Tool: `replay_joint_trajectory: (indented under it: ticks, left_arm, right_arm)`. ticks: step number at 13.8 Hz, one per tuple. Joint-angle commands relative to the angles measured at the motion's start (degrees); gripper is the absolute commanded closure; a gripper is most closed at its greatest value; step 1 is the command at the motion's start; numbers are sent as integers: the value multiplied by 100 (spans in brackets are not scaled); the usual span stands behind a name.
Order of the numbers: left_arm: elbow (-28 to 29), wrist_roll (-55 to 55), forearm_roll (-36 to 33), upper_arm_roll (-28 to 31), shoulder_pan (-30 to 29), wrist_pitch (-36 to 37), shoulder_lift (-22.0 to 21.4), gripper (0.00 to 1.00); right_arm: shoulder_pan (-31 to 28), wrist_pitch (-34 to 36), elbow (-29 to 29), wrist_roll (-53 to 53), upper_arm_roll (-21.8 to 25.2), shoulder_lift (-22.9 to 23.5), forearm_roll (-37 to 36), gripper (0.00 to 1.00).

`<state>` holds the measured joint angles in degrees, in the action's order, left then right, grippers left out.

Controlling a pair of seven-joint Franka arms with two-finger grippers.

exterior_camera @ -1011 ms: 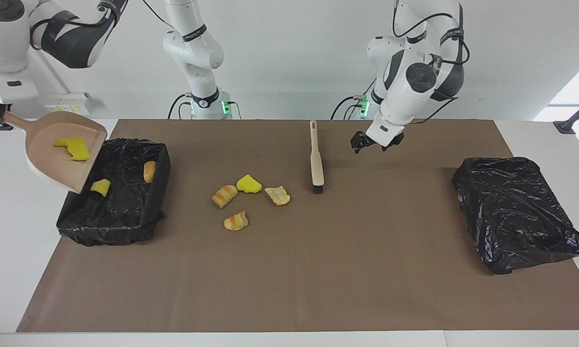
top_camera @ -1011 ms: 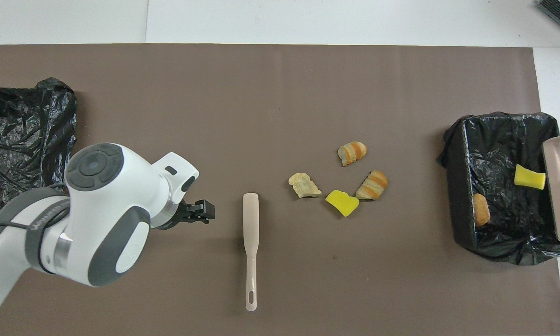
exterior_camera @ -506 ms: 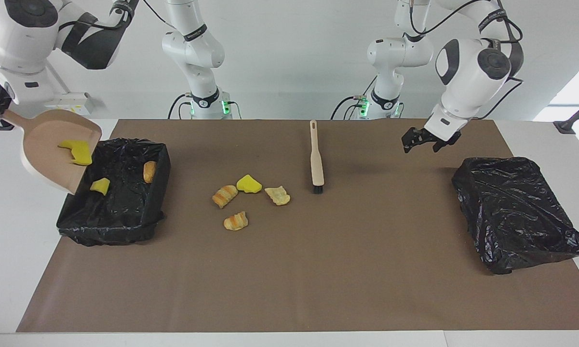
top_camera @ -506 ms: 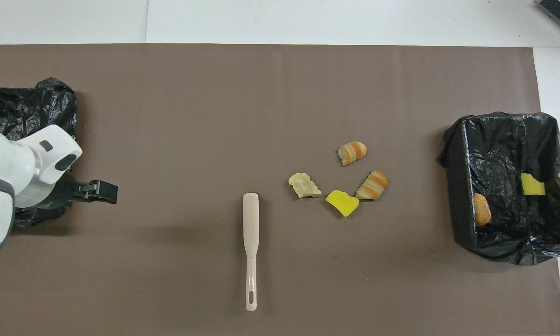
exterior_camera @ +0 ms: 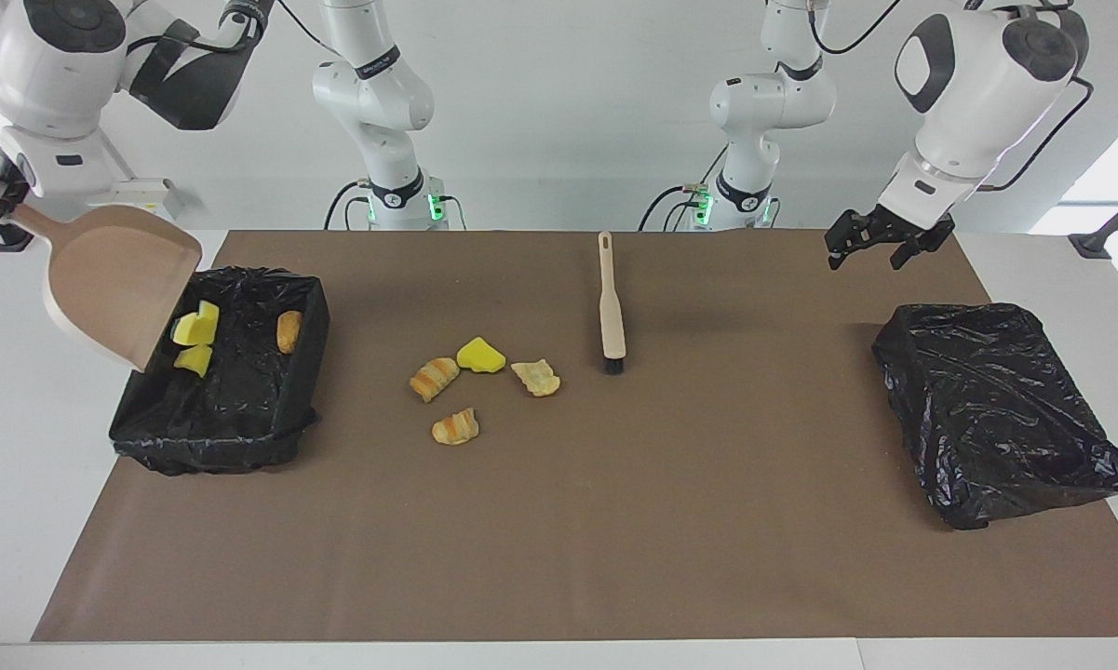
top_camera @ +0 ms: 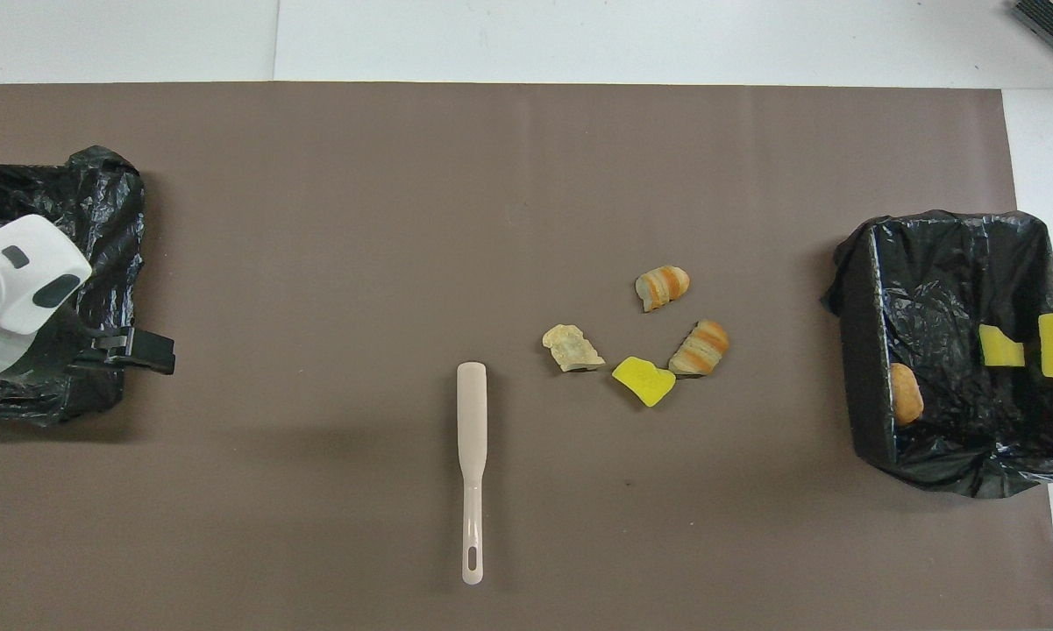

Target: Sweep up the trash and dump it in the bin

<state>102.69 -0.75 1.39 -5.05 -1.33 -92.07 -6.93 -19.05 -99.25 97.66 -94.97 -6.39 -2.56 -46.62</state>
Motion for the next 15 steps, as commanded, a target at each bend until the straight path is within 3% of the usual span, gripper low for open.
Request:
replay_joint_trajectory:
  ticks: [1,4,7,11,15]
  left_arm:
    - [-267,22,-104,-31,-43,269,-10,0]
    - [-267,-65,-104,-49,-34,225,-10,0]
    - [-293,-39,-104,-5,-61,225,-62,0]
    - [-399,-39,-104,-49,-43,251,-98,0]
    - [-609,-39,-103,13,-61,480,-98,0]
  right_arm:
    - [112,222,-45,207,-73,-78,73,100]
    - [199,449,-107,767,-99,-51,432,100]
    - [357,827,-107,1768,-195,-77,1634,100]
    - [954,1355,-81,3902,-275,-165,2953,100]
    - [1868,988,-81,6002,-301,-52,3597,100]
